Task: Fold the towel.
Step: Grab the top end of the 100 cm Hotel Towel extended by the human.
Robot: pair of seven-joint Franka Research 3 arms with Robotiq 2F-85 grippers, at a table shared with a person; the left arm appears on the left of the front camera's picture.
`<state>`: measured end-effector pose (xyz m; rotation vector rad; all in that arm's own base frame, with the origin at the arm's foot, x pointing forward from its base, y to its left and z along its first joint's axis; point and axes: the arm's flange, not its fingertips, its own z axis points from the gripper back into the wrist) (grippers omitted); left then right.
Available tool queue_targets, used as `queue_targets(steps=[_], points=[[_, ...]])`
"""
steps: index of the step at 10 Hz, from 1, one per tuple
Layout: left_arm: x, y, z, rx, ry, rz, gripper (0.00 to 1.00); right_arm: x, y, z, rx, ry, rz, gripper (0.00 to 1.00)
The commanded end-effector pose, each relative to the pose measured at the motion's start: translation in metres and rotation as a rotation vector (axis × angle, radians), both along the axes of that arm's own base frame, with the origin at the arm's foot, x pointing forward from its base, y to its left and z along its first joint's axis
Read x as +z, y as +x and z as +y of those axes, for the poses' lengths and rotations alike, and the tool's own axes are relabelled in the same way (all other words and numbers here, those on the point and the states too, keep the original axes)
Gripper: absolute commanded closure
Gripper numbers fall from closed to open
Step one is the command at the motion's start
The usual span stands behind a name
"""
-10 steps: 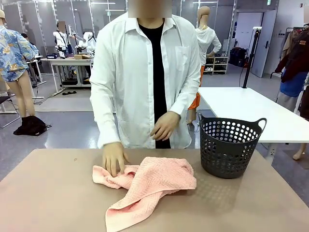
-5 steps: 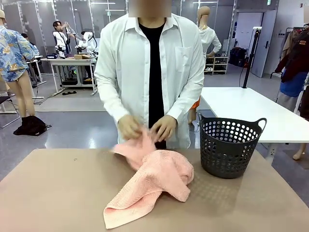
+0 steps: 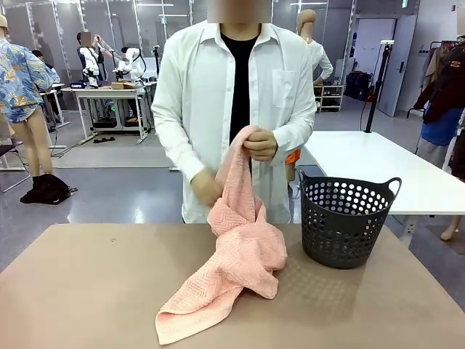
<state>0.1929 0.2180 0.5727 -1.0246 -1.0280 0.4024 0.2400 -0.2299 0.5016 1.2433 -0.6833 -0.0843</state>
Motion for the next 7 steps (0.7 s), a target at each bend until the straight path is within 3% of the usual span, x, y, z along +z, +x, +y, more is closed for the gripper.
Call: queue_targets(steps=[1,7], points=[[0.0016,0.0048,0.0014,-0.008,0.006,-0.028,0.0,0.0013,0.0012,-0.0006,0.004,0.0,-0.025,0.0],[0.0016,0.0048,0.0014,-0.008,0.006,-0.028,0.0,0.0013,0.0012,-0.0006,0.004,0.0,-0.025,0.0]])
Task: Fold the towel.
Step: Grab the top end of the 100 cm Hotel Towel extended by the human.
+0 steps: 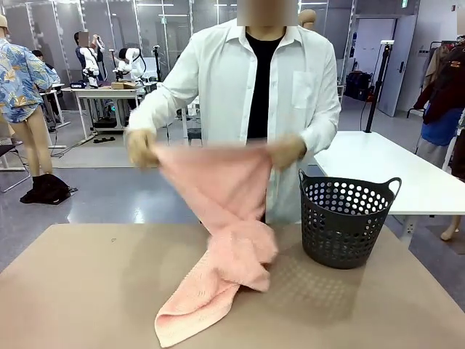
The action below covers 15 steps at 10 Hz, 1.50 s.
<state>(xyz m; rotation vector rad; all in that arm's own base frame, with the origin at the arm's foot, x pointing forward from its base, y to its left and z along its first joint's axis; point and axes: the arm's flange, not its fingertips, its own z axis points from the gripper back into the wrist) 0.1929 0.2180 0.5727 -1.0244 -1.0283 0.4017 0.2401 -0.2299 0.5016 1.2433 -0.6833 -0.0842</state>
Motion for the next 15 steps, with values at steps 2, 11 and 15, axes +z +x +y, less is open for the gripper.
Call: queue_targets(steps=[2,11,15], points=[[0.0016,0.0049,0.0014,-0.008,0.005,-0.027,0.0,0.0013,0.0012,-0.0006,0.004,0.0,-0.025,0.0],[0.0016,0.0049,0.0014,-0.008,0.005,-0.027,0.0,0.0013,0.0012,-0.0006,0.004,0.0,-0.025,0.0],[0.0016,0.0049,0.0014,-0.008,0.005,-0.027,0.0,0.0013,0.0012,-0.0006,0.004,0.0,-0.025,0.0]])
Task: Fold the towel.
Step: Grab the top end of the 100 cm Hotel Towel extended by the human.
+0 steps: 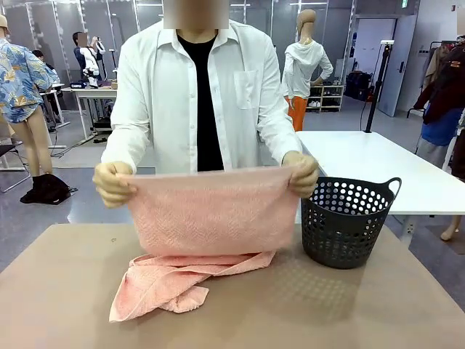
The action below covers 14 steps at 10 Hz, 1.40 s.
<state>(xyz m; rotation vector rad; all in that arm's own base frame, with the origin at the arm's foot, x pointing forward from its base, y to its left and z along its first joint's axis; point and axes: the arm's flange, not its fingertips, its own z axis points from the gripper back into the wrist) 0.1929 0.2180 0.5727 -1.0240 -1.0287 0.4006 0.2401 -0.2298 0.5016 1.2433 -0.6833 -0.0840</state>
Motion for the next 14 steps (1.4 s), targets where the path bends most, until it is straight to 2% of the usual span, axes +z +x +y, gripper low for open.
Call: queue_targets(steps=[1,5,6,7,9,11,12,14], points=[[0.002,0.005,0.001,-0.007,0.004,-0.027,0.0,0.001,0.001,-0.001,0.004,0.0,-0.025,0.0],[0.002,0.005,0.001,-0.007,0.004,-0.027,0.0,0.001,0.001,-0.001,0.004,0.0,-0.025,0.0],[0.0,0.0,0.0,0.0,0.0,0.0,0.0,0.0,0.0,0.0,0.0,0.0,0.0,0.0],[0.013,-0.001,-0.007,-0.062,0.104,-0.024,0.0,0.012,-0.001,0.0,0.012,-0.069,-0.043,0.0],[0.068,0.005,-0.041,-0.211,0.401,-0.062,0.0,0.064,0.003,0.022,0.1,-0.302,-0.157,0.0],[0.111,0.018,-0.08,-0.334,0.665,-0.075,0.0,0.11,0.01,0.062,0.221,-0.538,-0.262,0.0],[0.127,0.026,-0.099,-0.4,0.783,-0.069,0.0,0.128,0.013,0.085,0.288,-0.658,-0.308,0.0],[0.156,0.039,-0.15,-0.542,1.054,-0.102,0.0,0.165,0.016,0.135,0.4,-0.886,-0.42,0.0]])
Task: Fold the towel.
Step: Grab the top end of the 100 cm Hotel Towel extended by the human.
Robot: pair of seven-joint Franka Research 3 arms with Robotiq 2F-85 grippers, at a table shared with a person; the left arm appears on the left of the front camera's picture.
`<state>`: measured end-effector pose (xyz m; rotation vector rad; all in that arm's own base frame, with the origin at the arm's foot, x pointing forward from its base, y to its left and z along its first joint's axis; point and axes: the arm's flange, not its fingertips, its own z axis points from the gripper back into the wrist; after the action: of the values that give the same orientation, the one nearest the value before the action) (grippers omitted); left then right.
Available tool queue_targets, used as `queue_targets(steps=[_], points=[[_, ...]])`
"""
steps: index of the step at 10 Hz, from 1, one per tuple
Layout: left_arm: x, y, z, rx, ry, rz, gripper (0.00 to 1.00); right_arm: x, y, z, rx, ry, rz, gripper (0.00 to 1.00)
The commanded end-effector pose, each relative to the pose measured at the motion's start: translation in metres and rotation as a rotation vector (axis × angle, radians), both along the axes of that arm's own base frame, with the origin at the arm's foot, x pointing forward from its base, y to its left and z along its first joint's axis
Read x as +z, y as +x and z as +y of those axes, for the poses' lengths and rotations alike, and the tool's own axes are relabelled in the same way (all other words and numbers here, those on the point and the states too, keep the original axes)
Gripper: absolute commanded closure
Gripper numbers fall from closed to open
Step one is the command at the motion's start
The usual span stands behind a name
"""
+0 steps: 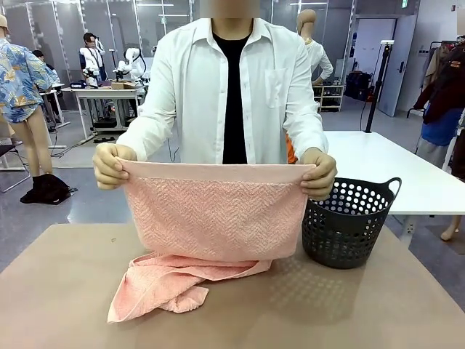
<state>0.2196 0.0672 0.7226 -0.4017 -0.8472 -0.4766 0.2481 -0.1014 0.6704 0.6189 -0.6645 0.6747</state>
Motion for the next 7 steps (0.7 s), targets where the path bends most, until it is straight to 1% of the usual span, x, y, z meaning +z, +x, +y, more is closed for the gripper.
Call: queue_targets(steps=[1,2,3,5,6,7], points=[[0.013,0.018,-0.024,-0.137,0.245,-0.053,0.0,0.009,0.01,0.03,0.071,-0.202,-0.121,0.0],[0.018,0.025,-0.047,-0.185,0.328,-0.08,0.0,0.017,0.013,0.054,0.126,-0.287,-0.142,0.0],[0.023,0.031,-0.068,-0.25,0.401,-0.086,0.0,0.028,0.016,0.082,0.181,-0.345,-0.156,0.0],[0.035,0.042,-0.108,-0.406,0.496,-0.06,0.0,0.042,0.017,0.129,0.291,-0.483,-0.187,0.0],[0.038,0.047,-0.124,-0.496,0.531,-0.03,0.0,0.045,0.02,0.148,0.354,-0.542,-0.189,0.0],[0.038,0.053,-0.139,-0.554,0.568,-0.029,0.0,0.049,0.025,0.163,0.394,-0.567,-0.187,0.0]])
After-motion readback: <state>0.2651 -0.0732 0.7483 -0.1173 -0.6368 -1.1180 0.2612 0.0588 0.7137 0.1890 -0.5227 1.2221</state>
